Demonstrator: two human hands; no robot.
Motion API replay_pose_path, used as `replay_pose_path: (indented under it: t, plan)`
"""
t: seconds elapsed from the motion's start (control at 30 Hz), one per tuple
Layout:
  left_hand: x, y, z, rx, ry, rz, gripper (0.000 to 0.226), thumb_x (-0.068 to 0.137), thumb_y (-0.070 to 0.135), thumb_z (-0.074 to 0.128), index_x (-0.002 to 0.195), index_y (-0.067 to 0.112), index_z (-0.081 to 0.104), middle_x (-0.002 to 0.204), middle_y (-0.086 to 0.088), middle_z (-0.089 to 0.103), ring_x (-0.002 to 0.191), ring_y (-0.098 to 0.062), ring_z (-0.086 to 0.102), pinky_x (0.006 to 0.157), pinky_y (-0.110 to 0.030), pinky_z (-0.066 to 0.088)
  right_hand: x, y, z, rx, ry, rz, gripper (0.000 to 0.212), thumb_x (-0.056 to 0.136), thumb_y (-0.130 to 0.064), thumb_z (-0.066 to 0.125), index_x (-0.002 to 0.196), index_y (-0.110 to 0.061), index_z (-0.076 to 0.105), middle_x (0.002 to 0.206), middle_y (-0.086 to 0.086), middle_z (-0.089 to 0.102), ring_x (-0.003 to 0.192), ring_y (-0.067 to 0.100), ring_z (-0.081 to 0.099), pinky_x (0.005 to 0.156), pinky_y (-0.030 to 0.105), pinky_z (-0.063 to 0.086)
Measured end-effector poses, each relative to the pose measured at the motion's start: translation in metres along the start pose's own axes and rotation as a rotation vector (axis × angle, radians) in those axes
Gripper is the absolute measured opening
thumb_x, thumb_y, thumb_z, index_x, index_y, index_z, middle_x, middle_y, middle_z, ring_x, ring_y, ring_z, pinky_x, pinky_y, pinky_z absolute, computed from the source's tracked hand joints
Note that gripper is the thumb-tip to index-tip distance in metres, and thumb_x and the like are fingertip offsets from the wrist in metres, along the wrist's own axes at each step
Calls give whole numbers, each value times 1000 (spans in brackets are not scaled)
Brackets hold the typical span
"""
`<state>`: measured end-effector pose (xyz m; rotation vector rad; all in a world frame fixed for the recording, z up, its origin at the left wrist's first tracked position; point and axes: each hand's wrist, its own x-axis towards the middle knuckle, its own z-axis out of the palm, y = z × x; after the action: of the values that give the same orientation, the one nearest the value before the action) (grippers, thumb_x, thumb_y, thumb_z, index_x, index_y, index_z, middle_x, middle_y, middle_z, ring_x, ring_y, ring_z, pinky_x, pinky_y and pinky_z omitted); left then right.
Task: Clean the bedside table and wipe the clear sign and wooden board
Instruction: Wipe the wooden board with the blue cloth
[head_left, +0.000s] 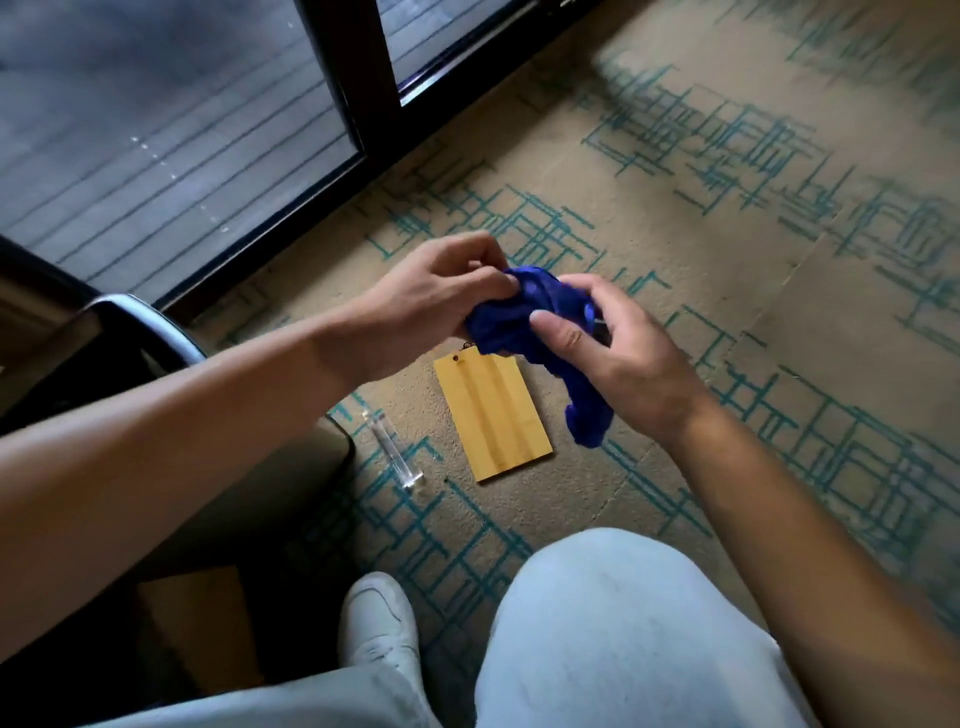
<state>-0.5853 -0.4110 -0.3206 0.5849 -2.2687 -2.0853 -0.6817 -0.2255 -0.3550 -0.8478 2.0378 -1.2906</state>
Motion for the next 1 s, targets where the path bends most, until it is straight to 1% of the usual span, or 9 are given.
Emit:
replay_pose_path:
  t: [0.1, 0.23, 0.33, 0.43, 0.57, 0.67, 0.73, 0.87, 1.0]
  plan:
    - [-5, 18, -12, -83, 75, 83, 11, 90, 9, 61, 81, 14, 56, 68, 1, 55, 58, -12, 55, 51, -29, 49, 2, -7, -5, -141, -97, -6, 48, 78, -68, 65, 112, -34, 64, 94, -11, 73, 87, 6, 68, 78, 36, 55]
    - [-12, 26, -24, -161, 137, 62, 7, 84, 12, 62, 90, 14, 58, 77, -7, 53, 60, -15, 55, 48, -28, 45, -1, -14, -13, -83, -90, -66, 35, 81, -56, 70, 104, -29, 72, 87, -8, 74, 78, 6, 67, 71, 32, 51]
    - [-19, 22, -29, -177, 106, -24, 25, 81, 16, 68, 105, 16, 64, 94, -14, 61, 74, -19, 60, 60, -31, 48, -4, -22, -15, -63, -103, -159, 23, 89, -42, 66, 108, -30, 70, 90, -6, 74, 80, 6, 66, 73, 29, 51]
    - [-29, 14, -31, -178, -59, -101, 45, 82, 16, 72, 125, 7, 65, 113, -13, 71, 96, -21, 70, 81, -30, 59, -5, -28, -11, -71, -123, -220, 24, 95, -31, 56, 117, -31, 66, 96, -5, 75, 87, 13, 70, 79, 38, 55]
    - [-30, 5, -36, 86, -151, -69, 46, 83, 27, 82, 116, -1, 68, 109, -17, 75, 96, -20, 69, 90, -38, 54, -2, -27, -1, -117, -121, -225, 27, 97, -31, 50, 115, -21, 67, 94, 1, 74, 87, 21, 69, 75, 46, 55]
    - [-24, 3, -46, 25, -102, 23, 38, 90, 18, 73, 115, -8, 62, 93, -6, 70, 86, -13, 64, 75, -24, 53, 5, -20, 6, -200, -88, -207, 27, 97, -34, 54, 92, -12, 68, 73, 3, 68, 66, 16, 63, 59, 36, 50]
    - [-20, -4, -53, -37, -60, 44, 37, 89, 15, 67, 116, -8, 58, 92, -5, 63, 85, -13, 61, 71, -23, 53, 9, -16, 11, -143, -103, -142, 22, 100, -25, 59, 88, -9, 66, 66, 1, 67, 58, 8, 65, 54, 26, 53]
    - [-22, -24, -56, -3, -19, 75, 20, 88, 15, 67, 100, 0, 59, 80, -1, 56, 76, -11, 52, 62, -24, 44, 15, -12, 21, -113, -137, -74, 15, 99, -18, 62, 91, -6, 66, 66, 6, 71, 57, 19, 70, 56, 41, 59]
    - [-29, -27, -67, 68, 43, 162, 24, 86, 20, 73, 96, 1, 63, 79, 1, 58, 76, -15, 50, 67, -34, 38, 22, -12, 31, -297, -189, -90, 21, 87, -41, 74, 99, -24, 70, 87, -3, 73, 82, 12, 69, 76, 34, 55]
